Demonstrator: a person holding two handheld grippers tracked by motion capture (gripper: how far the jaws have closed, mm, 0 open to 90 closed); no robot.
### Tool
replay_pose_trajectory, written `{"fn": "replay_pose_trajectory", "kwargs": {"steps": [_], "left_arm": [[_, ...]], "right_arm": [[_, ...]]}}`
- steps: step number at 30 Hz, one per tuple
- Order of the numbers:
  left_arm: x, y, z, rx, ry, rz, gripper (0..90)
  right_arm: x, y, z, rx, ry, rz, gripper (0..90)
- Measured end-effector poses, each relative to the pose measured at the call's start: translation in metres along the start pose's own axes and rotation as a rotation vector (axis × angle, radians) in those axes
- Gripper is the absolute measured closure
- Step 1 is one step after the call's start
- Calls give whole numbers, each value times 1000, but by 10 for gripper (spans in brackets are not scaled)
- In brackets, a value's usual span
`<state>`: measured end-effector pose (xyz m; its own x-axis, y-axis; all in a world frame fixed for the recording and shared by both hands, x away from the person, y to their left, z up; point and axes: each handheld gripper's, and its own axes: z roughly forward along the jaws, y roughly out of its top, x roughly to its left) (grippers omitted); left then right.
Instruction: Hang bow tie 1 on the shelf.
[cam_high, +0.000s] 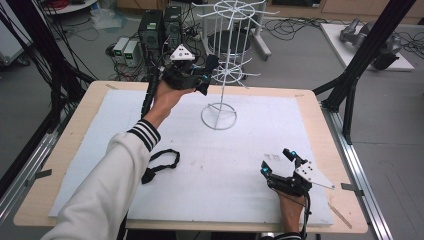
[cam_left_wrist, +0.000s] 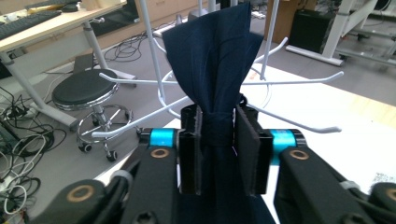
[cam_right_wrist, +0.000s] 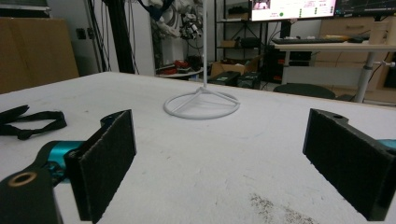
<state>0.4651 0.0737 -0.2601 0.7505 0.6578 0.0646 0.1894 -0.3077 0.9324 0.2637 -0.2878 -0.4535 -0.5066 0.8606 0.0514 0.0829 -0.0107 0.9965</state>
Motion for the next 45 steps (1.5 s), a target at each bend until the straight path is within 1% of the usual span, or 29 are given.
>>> {"fn": "replay_pose_trajectory", "kwargs": {"steps": [2, 3, 5, 7, 8, 10, 15, 19, 23, 24, 28, 30, 33, 34, 36, 39, 42, 43, 44, 45], "left_arm": [[0, 0, 0, 0, 3, -10, 599], [1, 0, -1, 3, -5, -17, 560], [2, 0, -2, 5, 2, -22, 491], [2, 0, -3, -2, -8, -35, 395], [3, 0, -5, -5, -12, -37, 370], [3, -1, -8, -27, -17, -35, 339], [5, -2, -17, -53, -36, -58, 259], [7, -5, -26, -68, -46, -57, 238], [10, -12, -39, -100, -57, -65, 215], [11, -15, -43, -115, -58, -66, 212], [14, -24, -59, -151, -66, -60, 199], [15, -31, -70, -180, -76, -56, 195], [18, -43, -83, -211, -76, -55, 192], [19, -48, -87, -213, -70, -57, 192], [22, -59, -96, -232, -67, -63, 191], [25, -74, -108, -240, -57, -64, 190], [26, -92, -123, -265, -44, -62, 188], [26, -97, -127, -265, -36, -56, 188], [25, -102, -131, -263, -35, -49, 187], [24, -106, -133, -265, -35, -52, 187]], "right_arm": [[0, 0, 0, 0, 0, 1, 88], [0, 0, 0, 0, 0, 1, 88], [0, 0, 0, 2, -1, 1, 88], [0, 0, 0, 1, -1, 2, 88], [0, 0, 0, 1, 0, 1, 88], [0, 0, 0, 0, -1, 0, 88], [0, 0, 0, 3, -1, 1, 88], [0, 0, 0, 2, -1, 2, 88], [0, 0, 0, 3, -2, 3, 88], [0, 0, 0, 3, -2, 3, 88], [0, 0, 0, 4, -5, 1, 88], [0, 0, 0, 2, -4, -3, 88], [1, 0, 0, 3, -5, -6, 88], [1, 0, 0, 7, -4, -5, 88], [0, 0, 0, 5, -6, -9, 88], [1, 0, 0, 11, -3, -3, 88], [1, 0, 0, 6, -5, -9, 88], [0, 0, 0, 7, -5, -11, 88], [1, 0, 0, 10, -5, -2, 88], [1, 0, 0, 7, -6, -6, 88]]}}
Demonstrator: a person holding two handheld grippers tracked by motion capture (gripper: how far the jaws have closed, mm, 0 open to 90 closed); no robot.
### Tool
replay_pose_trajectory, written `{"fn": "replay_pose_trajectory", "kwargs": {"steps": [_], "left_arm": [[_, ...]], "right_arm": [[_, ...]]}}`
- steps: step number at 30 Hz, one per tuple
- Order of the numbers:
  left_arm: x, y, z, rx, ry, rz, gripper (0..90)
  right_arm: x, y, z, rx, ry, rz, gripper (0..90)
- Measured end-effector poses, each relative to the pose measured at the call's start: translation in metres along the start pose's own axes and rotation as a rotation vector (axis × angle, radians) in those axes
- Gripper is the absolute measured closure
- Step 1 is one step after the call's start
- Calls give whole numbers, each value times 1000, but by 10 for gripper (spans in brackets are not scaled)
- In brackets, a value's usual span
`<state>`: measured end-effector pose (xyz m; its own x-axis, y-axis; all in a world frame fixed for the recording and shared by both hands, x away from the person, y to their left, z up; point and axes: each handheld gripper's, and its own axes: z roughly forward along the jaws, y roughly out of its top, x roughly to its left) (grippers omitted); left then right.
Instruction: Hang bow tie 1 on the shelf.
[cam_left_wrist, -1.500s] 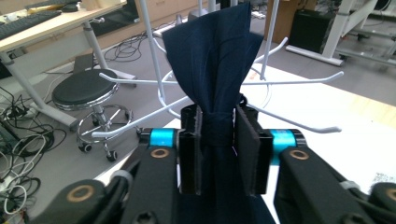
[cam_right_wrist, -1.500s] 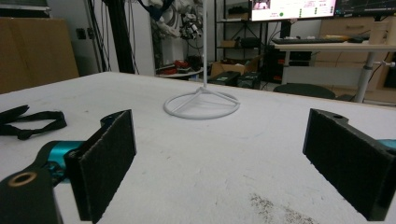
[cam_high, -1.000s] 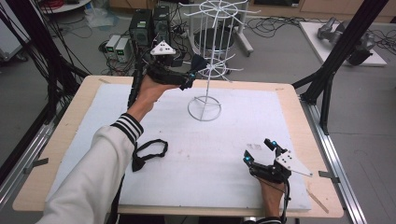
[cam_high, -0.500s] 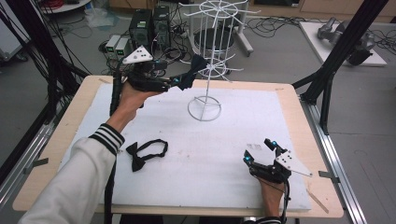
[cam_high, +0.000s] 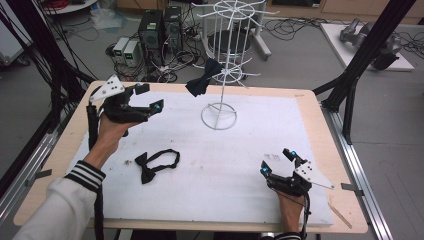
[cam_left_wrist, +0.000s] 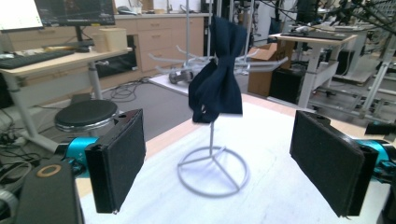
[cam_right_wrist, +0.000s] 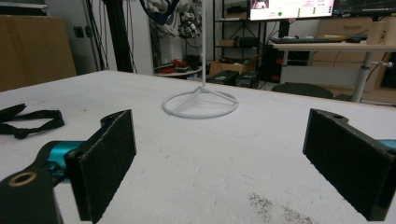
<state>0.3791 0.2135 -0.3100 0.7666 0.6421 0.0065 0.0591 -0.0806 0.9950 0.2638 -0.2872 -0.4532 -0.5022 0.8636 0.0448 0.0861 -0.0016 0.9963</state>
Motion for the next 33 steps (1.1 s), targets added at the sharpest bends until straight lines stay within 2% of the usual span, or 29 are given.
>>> {"fn": "replay_pose_trajectory", "kwargs": {"steps": [5, 11, 16, 23, 33], "left_arm": [[-6, -17, -19, -11, -3, 13, 183], [-9, -35, -40, -40, -24, 6, 182], [-10, -48, -54, -48, -21, 7, 182], [-9, -57, -62, -39, -7, -2, 181], [-9, -68, -63, -32, -15, -19, 182]], "right_arm": [[1, 0, 0, 3, 0, 1, 88], [0, 0, 0, 2, 0, 2, 88], [1, 0, 0, 2, 0, 1, 88], [1, 0, 0, 2, 0, 1, 88], [1, 0, 0, 2, -1, -1, 88]]}}
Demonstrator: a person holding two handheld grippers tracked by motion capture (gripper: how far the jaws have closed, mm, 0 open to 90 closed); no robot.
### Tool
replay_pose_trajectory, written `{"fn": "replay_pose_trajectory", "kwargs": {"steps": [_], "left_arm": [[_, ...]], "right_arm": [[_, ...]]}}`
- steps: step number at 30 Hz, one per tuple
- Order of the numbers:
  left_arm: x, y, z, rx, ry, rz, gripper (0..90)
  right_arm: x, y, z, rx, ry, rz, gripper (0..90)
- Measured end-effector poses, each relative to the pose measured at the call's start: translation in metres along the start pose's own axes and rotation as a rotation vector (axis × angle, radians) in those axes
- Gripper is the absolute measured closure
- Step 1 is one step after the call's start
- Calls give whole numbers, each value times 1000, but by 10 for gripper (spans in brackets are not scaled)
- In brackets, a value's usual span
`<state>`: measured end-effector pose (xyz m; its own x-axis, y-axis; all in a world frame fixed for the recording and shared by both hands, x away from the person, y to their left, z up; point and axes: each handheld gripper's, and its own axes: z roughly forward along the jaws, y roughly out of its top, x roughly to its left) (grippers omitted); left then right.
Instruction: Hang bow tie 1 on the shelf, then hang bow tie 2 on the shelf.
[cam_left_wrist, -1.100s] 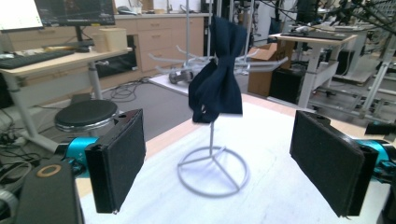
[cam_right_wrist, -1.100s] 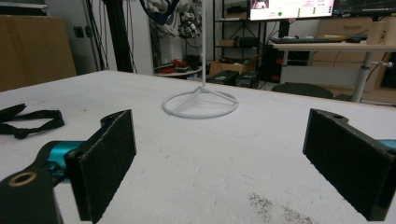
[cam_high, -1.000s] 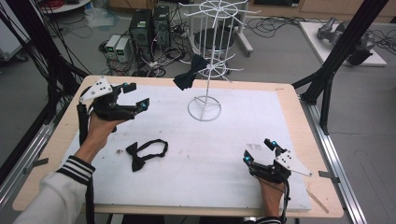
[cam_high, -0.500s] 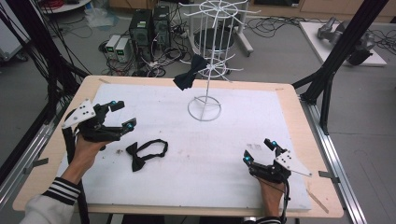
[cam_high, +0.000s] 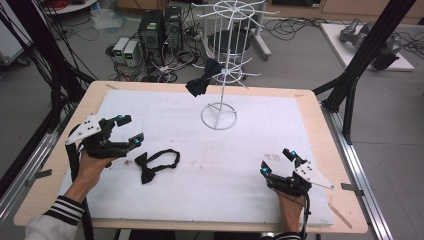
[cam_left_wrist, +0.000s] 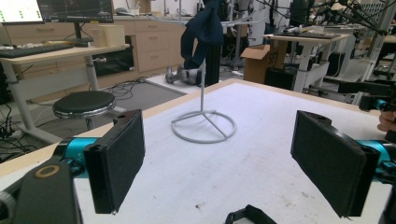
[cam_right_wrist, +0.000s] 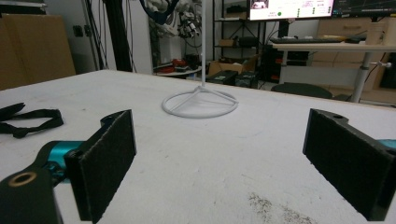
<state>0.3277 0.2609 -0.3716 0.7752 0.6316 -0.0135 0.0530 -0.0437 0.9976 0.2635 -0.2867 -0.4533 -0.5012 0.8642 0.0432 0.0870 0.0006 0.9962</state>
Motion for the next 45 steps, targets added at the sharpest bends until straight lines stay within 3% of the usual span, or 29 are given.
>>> {"fn": "replay_pose_trajectory", "kwargs": {"steps": [17, 24, 34, 37, 41, 45], "left_arm": [[3, 2, -3, -6, 6, -4, 182], [5, 5, -8, 14, 7, -10, 182], [8, 14, -13, 52, -49, 27, 181], [11, 13, -15, 65, -83, 37, 175], [17, 10, -13, 119, -121, 30, 148], [20, 12, -11, 148, -157, 51, 139]], "right_arm": [[0, 0, 0, 1, 0, 0, 88], [0, 0, 0, 0, -1, 1, 88], [1, 0, 0, 1, -6, 4, 88], [0, 0, 0, 2, -8, 0, 88], [0, 0, 1, 7, -9, 5, 88], [1, 0, 1, 6, -6, -8, 88]]}}
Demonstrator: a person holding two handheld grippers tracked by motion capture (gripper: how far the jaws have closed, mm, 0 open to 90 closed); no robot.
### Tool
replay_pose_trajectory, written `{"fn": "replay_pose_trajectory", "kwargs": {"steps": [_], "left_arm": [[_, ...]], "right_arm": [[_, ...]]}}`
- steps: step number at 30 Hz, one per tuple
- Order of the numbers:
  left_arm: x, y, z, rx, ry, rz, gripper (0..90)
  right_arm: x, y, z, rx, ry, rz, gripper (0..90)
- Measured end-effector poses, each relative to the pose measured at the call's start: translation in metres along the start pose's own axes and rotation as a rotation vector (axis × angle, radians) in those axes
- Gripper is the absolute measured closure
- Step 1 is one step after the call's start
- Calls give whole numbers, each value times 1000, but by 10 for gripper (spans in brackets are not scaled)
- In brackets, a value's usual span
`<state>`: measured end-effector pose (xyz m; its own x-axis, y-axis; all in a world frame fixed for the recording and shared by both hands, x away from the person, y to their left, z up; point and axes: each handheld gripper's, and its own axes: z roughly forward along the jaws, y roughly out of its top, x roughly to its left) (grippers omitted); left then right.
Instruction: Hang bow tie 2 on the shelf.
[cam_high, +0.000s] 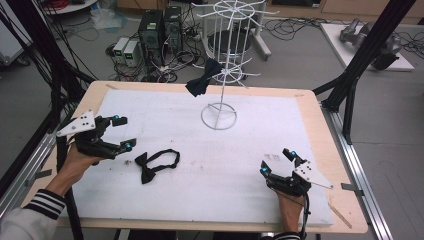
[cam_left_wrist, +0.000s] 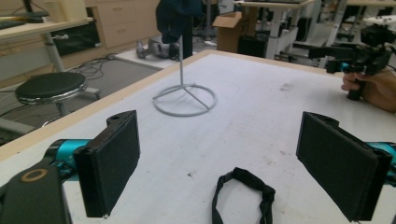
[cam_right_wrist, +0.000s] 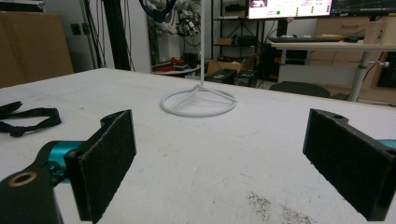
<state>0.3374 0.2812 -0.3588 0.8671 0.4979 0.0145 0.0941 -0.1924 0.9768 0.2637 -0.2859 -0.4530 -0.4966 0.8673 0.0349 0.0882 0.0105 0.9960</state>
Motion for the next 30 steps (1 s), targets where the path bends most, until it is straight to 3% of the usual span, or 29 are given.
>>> {"fn": "replay_pose_trajectory", "kwargs": {"steps": [12, 26, 30], "left_arm": [[7, 5, 4, 103, -33, 53, 117], [15, 5, 10, 264, -84, 135, 117], [17, 4, 13, 329, -106, 167, 117]], "right_arm": [[0, 0, -1, -2, 3, 2, 87], [1, 0, -1, -1, 2, 1, 88], [0, 0, -1, -2, 3, -1, 88]]}}
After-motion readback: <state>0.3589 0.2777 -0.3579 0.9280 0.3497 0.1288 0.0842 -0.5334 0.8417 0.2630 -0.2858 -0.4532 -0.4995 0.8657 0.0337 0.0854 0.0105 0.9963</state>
